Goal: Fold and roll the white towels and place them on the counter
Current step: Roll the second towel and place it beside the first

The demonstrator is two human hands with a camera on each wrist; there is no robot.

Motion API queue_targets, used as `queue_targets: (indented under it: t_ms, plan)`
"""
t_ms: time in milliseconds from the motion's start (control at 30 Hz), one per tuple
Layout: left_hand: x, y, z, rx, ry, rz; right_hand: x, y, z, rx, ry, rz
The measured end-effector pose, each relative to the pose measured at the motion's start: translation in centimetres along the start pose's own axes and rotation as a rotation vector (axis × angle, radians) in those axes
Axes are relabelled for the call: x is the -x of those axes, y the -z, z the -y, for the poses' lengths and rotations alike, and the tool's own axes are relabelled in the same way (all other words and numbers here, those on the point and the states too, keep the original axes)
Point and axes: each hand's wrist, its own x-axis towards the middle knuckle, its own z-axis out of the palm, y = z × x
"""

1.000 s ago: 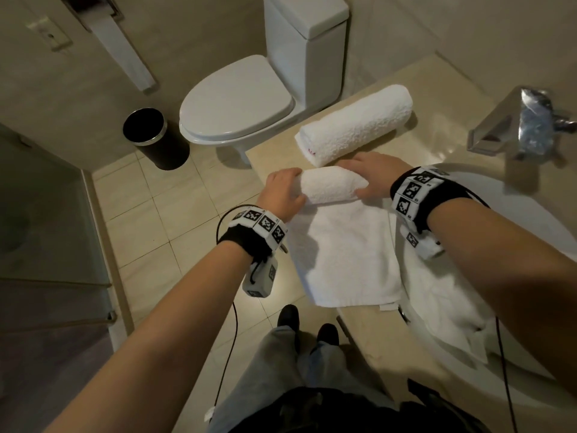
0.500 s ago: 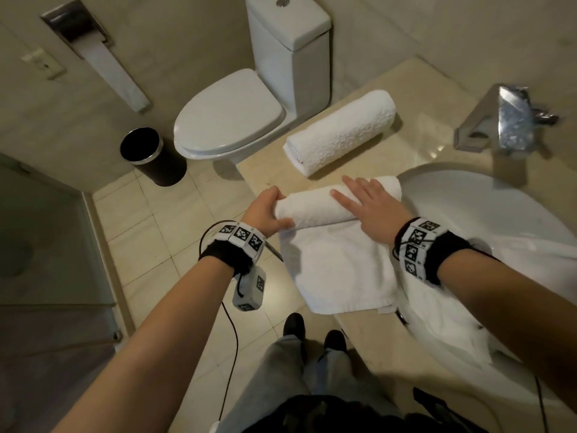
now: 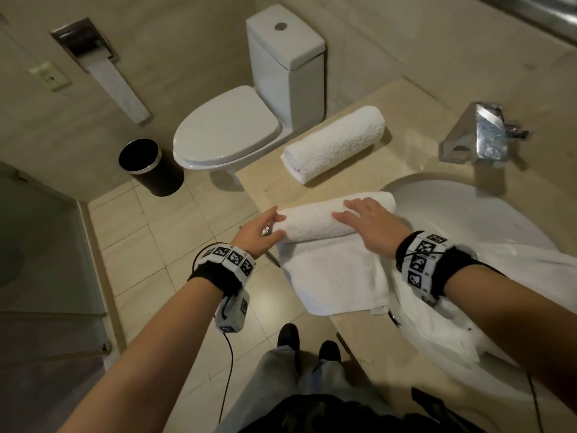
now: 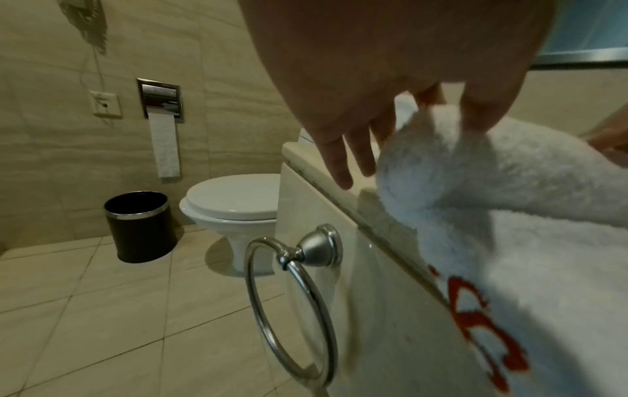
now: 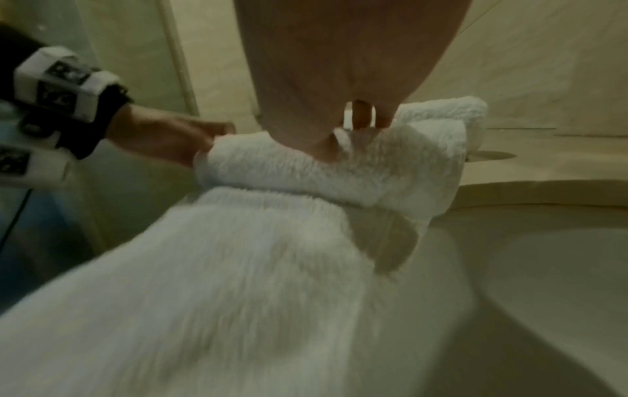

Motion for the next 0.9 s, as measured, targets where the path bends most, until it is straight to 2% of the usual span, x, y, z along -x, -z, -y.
queue_targets:
  t_ms: [100, 233, 367, 500, 567, 700, 767, 900]
  plan:
    - [-0.2, 0.7, -0.4, 0.003, -0.004, -0.017, -1.7, 1.6, -0.7, -0.116, -0.060, -0.021]
    - [-0.9, 1.2, -1.3, 0.002, 0.080, 0.011, -4.2, 3.3, -1.5, -0.096, -0.133, 0.164]
    - [-1.8, 1.7, -2.5, -0.350, 0.063, 0.137, -3.9, 3.0, -2.4, -0.166, -0.241, 0.296]
    - [-1.9, 1.8, -3.1, -0.422, 0.032, 0.165, -2.8, 2.1, -2.0, -0.021, -0.229, 0.205]
    - [-1.3, 1.3, -2.7, -0.382, 0.021, 0.168, -2.0, 1.1, -1.0, 0.110, -0.195, 0.125]
    - [0.1, 0.1, -2.0, -0.316, -0.044, 0.113, 0.0, -1.2, -0.4, 0.285, -0.123, 0.065]
    - [0.6, -0.4, -1.9, -0.315, -0.102, 0.072, 1.2, -1.9, -0.4, 0.334, -0.093, 0.025]
    - [1.5, -1.2, -1.1, -0.289, -0.159, 0.040, 3.3, -3.1, -0.2, 0.337, -0.094, 0.045]
